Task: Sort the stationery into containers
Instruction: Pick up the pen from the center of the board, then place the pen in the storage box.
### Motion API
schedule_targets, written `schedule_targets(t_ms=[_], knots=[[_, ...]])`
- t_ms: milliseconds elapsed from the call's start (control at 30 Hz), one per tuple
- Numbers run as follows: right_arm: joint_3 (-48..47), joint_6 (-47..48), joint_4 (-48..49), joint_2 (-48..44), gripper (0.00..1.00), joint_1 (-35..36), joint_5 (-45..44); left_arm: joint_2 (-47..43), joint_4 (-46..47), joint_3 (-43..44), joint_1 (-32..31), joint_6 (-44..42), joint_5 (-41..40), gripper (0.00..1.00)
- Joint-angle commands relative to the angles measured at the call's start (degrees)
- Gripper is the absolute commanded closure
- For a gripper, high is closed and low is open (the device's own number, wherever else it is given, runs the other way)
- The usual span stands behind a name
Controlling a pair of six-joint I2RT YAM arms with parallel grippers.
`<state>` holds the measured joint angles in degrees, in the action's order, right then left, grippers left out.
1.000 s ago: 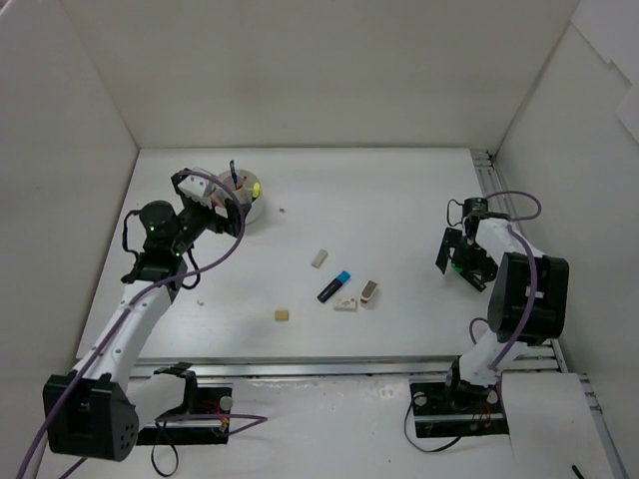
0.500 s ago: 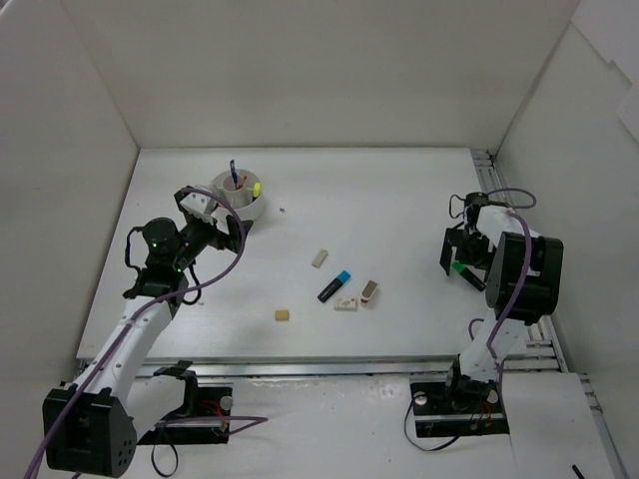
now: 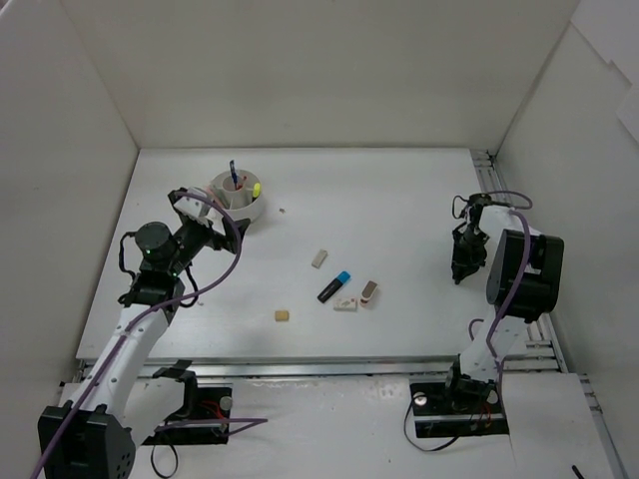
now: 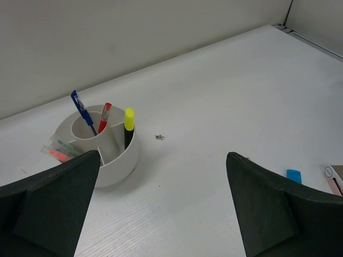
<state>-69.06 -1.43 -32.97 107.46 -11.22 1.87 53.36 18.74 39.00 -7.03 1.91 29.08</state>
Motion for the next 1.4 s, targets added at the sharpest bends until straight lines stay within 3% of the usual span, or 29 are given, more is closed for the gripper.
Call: schedule_targets(t_ms=[0, 267, 400, 567, 667, 833, 1100, 1367], knots=[[-0.47, 0.82, -0.26, -4.34, 1.00, 1.02, 6.74, -0.54, 2.62, 3.09, 0.00, 0.37, 0.54, 0.00], [2.52, 3.98, 3.43, -16.83, 1.00, 10.07, 10.68, 0.68, 5.34, 3.27, -0.53, 9.31, 6.41, 0.00], [2.97, 3.81, 6.69, -22.11, 1.00, 22.10, 16.40, 5.42, 7.62, 6.08, -6.13, 15.83, 9.68, 0.00], [0.68, 2.14, 12.75, -22.21, 1.00, 33.78, 22.37, 13.59, 14.73, 7.75, -14.06, 25.92, 3.19, 0.00], [-0.64, 1.70, 16.44, -22.03, 1.00, 38.10, 27.63, 16.50, 15.36, 10.20, -17.31, 26.39, 3.70, 0.00], [0.15, -2.96, 24.44, -22.82, 0.99, 40.40, 34.25, 20.72, 24.40, 9.34, -20.83, 26.74, 9.49, 0.00], [2.78, -5.16, 31.20, -26.69, 0.99, 41.72, 43.39, 23.44, 38.37, 5.21, -22.59, 30.08, 12.40, 0.00], [4.63, -6.04, 34.62, -30.90, 0.98, 42.51, 47.08, 25.82, 43.12, 5.20, -22.59, 32.80, 14.25, 0.15]])
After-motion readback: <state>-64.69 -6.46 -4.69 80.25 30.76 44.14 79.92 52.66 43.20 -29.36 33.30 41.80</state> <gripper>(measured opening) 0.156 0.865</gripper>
